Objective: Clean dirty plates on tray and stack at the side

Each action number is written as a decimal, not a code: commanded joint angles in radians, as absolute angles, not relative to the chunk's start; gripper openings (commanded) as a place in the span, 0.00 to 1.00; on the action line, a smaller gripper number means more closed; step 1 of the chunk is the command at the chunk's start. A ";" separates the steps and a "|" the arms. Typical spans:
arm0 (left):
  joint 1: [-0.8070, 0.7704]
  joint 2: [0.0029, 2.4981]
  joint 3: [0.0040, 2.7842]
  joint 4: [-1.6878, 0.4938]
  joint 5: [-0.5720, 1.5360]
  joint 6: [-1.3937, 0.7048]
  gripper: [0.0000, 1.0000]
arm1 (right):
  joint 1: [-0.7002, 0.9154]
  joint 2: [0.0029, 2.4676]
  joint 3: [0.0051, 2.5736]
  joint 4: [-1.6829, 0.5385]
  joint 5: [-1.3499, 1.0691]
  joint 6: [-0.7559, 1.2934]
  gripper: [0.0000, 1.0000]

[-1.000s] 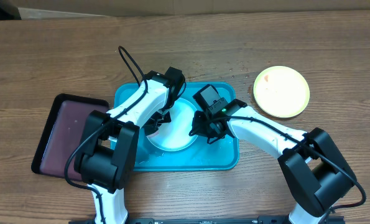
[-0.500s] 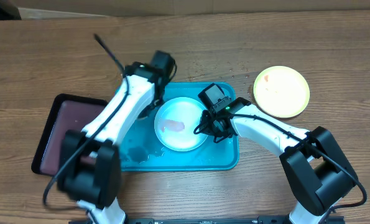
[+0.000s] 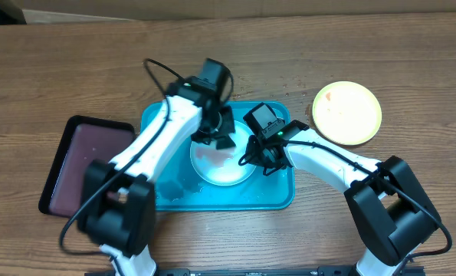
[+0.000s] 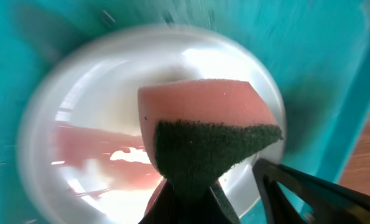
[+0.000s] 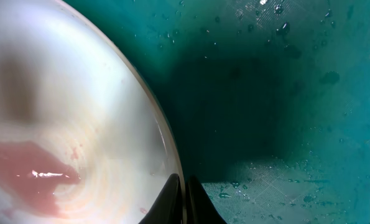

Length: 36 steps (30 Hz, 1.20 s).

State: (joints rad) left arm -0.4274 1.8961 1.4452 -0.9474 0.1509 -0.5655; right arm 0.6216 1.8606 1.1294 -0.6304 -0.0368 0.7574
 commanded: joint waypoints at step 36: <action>-0.080 1.475 1.434 -1.196 -0.292 -0.790 0.04 | 0.645 1.857 1.244 -0.713 -0.020 0.553 0.04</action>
